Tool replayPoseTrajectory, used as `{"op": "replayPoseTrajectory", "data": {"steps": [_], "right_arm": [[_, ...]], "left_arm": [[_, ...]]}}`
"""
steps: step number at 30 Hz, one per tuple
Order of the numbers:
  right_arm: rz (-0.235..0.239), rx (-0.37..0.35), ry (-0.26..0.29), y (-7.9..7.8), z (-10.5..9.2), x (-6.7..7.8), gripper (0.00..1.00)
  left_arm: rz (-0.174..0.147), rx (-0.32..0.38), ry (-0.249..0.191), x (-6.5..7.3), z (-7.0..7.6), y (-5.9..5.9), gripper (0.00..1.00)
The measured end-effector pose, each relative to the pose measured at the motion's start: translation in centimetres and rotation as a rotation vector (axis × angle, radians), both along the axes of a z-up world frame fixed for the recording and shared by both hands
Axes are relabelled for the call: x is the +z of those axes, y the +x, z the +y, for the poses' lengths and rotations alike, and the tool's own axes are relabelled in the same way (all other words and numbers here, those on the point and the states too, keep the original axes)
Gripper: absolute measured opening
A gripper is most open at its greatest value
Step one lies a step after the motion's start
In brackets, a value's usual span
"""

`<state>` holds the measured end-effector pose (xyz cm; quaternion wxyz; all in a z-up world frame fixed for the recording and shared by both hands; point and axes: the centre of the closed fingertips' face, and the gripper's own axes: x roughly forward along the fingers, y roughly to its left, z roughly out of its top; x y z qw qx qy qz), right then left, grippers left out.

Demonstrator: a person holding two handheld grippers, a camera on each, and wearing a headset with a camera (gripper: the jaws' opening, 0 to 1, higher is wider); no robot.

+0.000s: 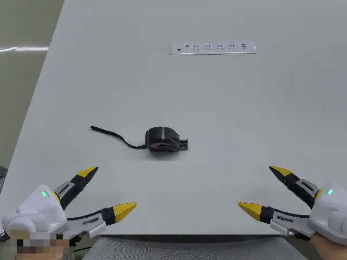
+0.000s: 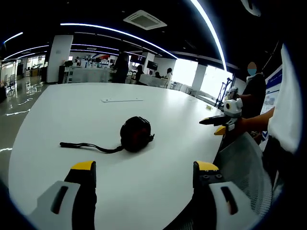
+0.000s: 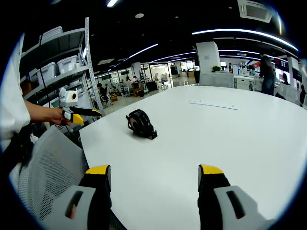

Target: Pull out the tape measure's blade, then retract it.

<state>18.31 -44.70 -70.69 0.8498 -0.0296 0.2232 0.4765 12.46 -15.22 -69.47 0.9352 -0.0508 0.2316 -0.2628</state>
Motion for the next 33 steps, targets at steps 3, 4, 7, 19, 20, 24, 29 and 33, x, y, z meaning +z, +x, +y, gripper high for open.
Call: {"op": "replayPoseTrajectory", "data": {"steps": [3, 4, 7, 19, 20, 24, 29, 33], "right_arm": [[0.004, 0.005, -0.001, 0.0, 0.0, -0.1, 0.74], [0.004, 0.008, 0.000, 0.0, 0.0, -0.1, 0.74], [0.003, 0.012, 0.006, 0.1, 0.2, 0.1, 0.72], [0.015, 0.026, 0.012, 0.6, 0.4, -0.2, 0.70], [0.015, 0.026, 0.013, 0.6, 0.4, -0.2, 0.70], [0.016, 0.031, 0.011, 0.8, 0.5, -0.3, 0.69], [0.018, 0.037, 0.012, 1.2, 0.4, -0.5, 0.69], [0.023, 0.043, 0.009, 1.3, 0.4, -0.7, 0.68]], "left_arm": [[0.002, -0.010, 0.008, -0.2, -0.1, 0.6, 0.81], [0.000, -0.013, 0.011, -0.3, -0.1, 0.8, 0.80], [-0.006, -0.025, 0.017, -0.2, -0.4, 1.4, 0.80], [-0.005, -0.073, 0.037, -0.6, -1.4, 3.5, 0.79], [-0.006, -0.073, 0.037, -0.6, -1.4, 3.7, 0.79], [0.002, -0.101, 0.064, -1.2, -1.8, 3.9, 0.78], [0.008, -0.129, 0.077, -1.7, -2.1, 4.3, 0.77], [0.008, -0.134, 0.081, -1.7, -2.3, 5.0, 0.76]]}}
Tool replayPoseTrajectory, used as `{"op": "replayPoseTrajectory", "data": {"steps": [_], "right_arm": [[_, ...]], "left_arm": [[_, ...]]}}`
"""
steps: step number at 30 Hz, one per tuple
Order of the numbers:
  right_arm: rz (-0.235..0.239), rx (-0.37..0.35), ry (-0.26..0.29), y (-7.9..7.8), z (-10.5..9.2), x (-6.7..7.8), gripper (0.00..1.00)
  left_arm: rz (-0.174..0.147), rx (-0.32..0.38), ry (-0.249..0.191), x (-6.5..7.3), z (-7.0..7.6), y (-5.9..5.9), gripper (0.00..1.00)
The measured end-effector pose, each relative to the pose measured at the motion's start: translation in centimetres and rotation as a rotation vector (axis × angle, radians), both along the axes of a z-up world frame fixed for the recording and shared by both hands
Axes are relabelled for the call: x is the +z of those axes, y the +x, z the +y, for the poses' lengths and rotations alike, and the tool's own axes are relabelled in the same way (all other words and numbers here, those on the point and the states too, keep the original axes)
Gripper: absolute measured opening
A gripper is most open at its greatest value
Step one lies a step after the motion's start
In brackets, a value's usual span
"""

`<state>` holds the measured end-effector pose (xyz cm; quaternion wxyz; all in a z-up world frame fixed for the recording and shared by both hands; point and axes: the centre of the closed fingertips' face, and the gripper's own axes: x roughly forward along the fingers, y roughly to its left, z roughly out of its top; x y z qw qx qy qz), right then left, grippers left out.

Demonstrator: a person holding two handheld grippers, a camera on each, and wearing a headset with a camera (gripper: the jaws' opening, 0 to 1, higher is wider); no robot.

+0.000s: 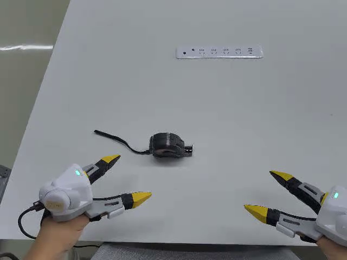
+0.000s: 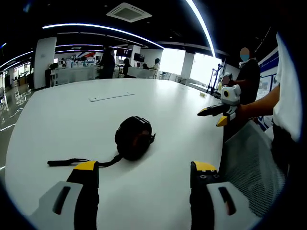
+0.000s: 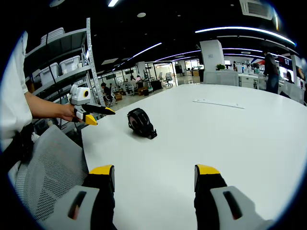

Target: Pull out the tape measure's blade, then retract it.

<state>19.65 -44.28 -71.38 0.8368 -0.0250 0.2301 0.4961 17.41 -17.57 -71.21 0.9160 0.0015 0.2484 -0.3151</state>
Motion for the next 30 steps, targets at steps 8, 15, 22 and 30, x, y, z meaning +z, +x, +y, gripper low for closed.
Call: {"op": "replayPoseTrajectory", "data": {"steps": [8, 15, 22, 30], "right_arm": [[0.006, 0.016, 0.005, 0.4, 0.1, -0.3, 0.67], [0.008, 0.032, 0.012, 0.9, 0.3, -0.6, 0.66], [0.013, 0.045, 0.017, 1.2, 0.6, -0.7, 0.65], [0.020, 0.058, 0.023, 1.5, 0.9, -1.1, 0.65]], "left_arm": [[-0.003, -0.030, 0.026, -0.4, -0.5, 1.1, 0.73], [-0.009, -0.045, 0.035, -0.3, -1.4, 2.6, 0.71], [0.002, -0.063, 0.027, -0.8, -2.2, 3.7, 0.71], [0.015, -0.088, 0.038, -1.3, -2.4, 4.9, 0.71]]}}
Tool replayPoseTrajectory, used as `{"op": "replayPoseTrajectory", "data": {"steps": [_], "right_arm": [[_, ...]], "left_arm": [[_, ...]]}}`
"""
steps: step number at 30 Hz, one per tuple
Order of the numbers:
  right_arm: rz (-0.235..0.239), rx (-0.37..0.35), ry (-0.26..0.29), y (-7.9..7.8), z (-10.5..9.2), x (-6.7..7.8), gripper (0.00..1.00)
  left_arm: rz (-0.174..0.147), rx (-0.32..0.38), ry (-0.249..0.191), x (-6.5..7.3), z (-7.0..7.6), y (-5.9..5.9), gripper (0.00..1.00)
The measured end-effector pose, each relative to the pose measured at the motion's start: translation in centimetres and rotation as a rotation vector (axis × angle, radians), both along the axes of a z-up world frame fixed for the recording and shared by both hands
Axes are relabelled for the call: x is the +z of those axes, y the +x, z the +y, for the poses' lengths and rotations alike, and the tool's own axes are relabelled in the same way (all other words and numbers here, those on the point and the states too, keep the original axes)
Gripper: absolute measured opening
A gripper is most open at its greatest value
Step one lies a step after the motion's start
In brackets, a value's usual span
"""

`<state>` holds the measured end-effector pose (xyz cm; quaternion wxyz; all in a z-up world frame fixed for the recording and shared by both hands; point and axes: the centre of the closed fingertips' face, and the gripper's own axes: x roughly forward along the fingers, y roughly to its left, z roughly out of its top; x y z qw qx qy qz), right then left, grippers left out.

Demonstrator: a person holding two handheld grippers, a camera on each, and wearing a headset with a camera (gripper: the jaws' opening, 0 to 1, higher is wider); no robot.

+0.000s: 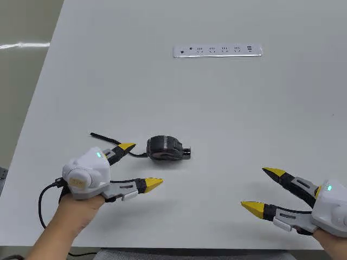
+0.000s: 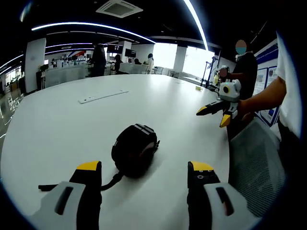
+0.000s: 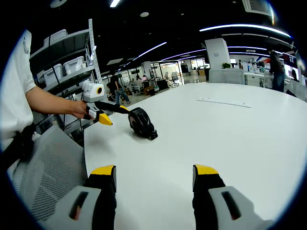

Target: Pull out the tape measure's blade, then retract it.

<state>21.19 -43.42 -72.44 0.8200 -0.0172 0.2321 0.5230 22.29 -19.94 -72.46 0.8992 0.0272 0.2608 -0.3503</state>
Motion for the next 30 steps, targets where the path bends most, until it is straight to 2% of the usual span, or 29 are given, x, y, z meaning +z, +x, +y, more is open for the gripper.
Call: {"op": "replayPoseTrajectory", "data": {"steps": [10, 11, 12, 15, 19, 30], "right_arm": [[0.007, 0.023, -0.003, 0.6, 0.6, -0.5, 0.65], [0.007, 0.026, -0.004, 0.6, 0.7, -0.5, 0.65], [0.009, 0.028, -0.003, 0.8, 0.7, -0.6, 0.65], [0.008, 0.035, -0.003, 1.1, 0.8, -0.7, 0.64], [0.009, 0.046, 0.003, 1.6, 1.1, -0.6, 0.64], [0.010, 0.092, -0.006, 2.3, 2.1, -1.1, 0.63]], "left_arm": [[0.014, -0.040, 0.023, -0.9, -0.7, 1.3, 0.70], [0.016, -0.046, 0.028, -1.1, -0.7, 1.4, 0.70], [0.023, -0.066, 0.062, -1.6, -0.6, 1.3, 0.70], [0.020, -0.075, 0.058, -1.6, -0.9, 1.7, 0.69], [0.024, -0.114, 0.092, -2.0, -0.8, 2.0, 0.69], [0.032, -0.160, 0.113, -2.9, -0.2, 2.6, 0.67]]}}
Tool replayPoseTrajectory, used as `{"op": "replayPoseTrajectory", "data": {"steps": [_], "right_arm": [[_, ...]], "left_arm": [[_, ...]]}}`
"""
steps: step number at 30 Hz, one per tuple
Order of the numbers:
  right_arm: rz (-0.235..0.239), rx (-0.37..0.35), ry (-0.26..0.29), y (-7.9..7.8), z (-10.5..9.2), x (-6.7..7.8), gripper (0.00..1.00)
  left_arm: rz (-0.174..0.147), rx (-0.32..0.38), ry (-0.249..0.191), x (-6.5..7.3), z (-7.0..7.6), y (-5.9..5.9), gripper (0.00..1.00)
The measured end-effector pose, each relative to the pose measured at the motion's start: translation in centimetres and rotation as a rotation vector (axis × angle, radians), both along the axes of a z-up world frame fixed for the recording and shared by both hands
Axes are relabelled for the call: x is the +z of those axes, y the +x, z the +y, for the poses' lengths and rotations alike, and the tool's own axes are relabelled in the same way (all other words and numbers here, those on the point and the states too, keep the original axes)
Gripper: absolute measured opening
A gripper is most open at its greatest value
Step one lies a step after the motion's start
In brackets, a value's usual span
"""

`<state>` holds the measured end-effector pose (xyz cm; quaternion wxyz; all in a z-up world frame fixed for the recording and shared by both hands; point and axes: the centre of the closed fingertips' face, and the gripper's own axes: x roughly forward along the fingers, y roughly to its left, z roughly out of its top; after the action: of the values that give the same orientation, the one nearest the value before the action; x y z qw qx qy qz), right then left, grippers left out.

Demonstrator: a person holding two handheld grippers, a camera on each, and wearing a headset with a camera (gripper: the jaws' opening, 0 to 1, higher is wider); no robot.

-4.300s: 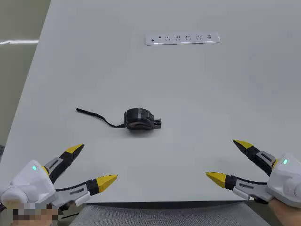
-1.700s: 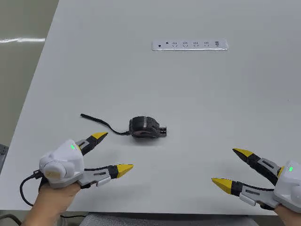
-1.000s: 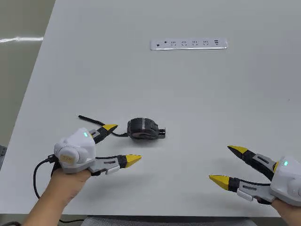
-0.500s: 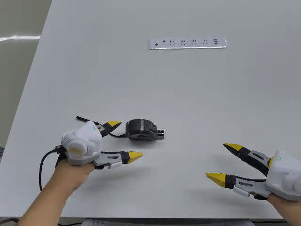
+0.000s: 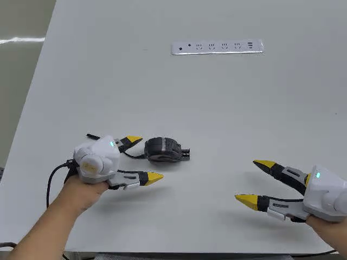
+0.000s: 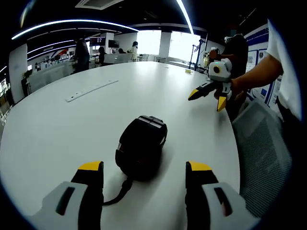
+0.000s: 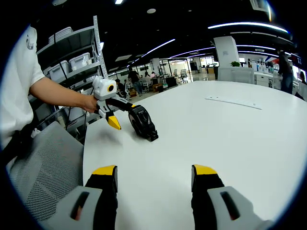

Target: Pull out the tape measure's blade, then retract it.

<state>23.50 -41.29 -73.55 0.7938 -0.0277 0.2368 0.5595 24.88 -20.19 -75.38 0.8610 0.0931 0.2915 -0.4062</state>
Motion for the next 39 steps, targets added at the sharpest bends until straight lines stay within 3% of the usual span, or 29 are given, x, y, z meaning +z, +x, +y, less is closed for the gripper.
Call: {"op": "replayPoseTrajectory", "data": {"steps": [8, 16, 28, 34, 39], "right_arm": [[0.001, 0.024, 0.004, 0.5, 0.5, -0.2, 0.62], [0.004, 0.050, 0.004, 0.9, 1.2, -0.5, 0.62], [0.015, 0.097, -0.007, 1.2, 2.1, -1.2, 0.59], [0.018, 0.118, -0.013, 1.3, 2.7, -1.5, 0.58], [0.020, 0.133, -0.009, 1.5, 3.3, -1.6, 0.56]], "left_arm": [[0.000, -0.034, 0.016, -0.3, -0.1, 0.4, 0.64], [0.024, -0.068, 0.042, -1.2, 0.0, 0.5, 0.59], [0.025, -0.105, 0.059, -1.7, -0.2, 1.2, 0.55], [0.032, -0.122, 0.046, -1.7, -0.5, 1.6, 0.53], [0.041, -0.150, 0.041, -1.8, -0.9, 1.5, 0.46]]}}
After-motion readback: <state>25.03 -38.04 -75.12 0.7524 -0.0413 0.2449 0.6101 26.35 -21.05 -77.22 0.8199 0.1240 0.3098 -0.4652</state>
